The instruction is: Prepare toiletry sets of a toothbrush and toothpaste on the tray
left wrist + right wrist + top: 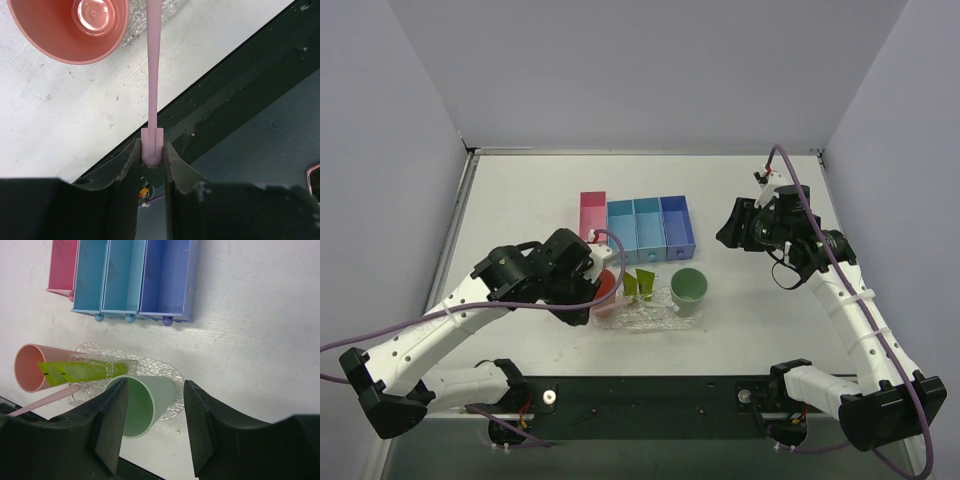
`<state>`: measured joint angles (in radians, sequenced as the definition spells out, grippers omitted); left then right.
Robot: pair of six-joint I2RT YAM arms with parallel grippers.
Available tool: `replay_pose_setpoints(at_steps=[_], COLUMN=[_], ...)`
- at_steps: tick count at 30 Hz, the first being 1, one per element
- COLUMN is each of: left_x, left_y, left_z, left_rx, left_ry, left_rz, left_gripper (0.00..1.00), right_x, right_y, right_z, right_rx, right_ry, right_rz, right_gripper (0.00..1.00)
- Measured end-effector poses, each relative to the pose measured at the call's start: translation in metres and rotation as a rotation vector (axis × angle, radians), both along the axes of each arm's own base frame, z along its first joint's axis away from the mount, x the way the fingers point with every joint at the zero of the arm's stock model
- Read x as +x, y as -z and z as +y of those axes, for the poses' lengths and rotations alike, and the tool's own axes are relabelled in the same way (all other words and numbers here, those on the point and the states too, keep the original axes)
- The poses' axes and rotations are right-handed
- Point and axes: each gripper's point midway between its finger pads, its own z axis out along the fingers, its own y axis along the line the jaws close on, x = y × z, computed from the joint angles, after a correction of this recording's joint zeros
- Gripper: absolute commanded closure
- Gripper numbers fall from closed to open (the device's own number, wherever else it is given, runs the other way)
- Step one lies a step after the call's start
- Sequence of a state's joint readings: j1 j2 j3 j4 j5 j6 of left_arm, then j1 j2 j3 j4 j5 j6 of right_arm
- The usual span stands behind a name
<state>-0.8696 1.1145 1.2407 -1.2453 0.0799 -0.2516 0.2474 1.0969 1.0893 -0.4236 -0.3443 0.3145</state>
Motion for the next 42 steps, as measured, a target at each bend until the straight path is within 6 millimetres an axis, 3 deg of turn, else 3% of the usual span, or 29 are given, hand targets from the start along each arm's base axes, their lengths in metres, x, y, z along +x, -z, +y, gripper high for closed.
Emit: replay_pose_setpoints(at_steps=[42], left_x=[0.004], left_y=[0.001], left_z=[-0.018], left_rx=[0.055], left_ry=[0.021], left_rz=[-0.01], left_gripper=[1.0], right_x=[-0.004], right_y=[0.011], right_z=[-0.007], right_rx=[-0.042], right_ry=[0.001], right_rz=[0.003], right_gripper=[0.56])
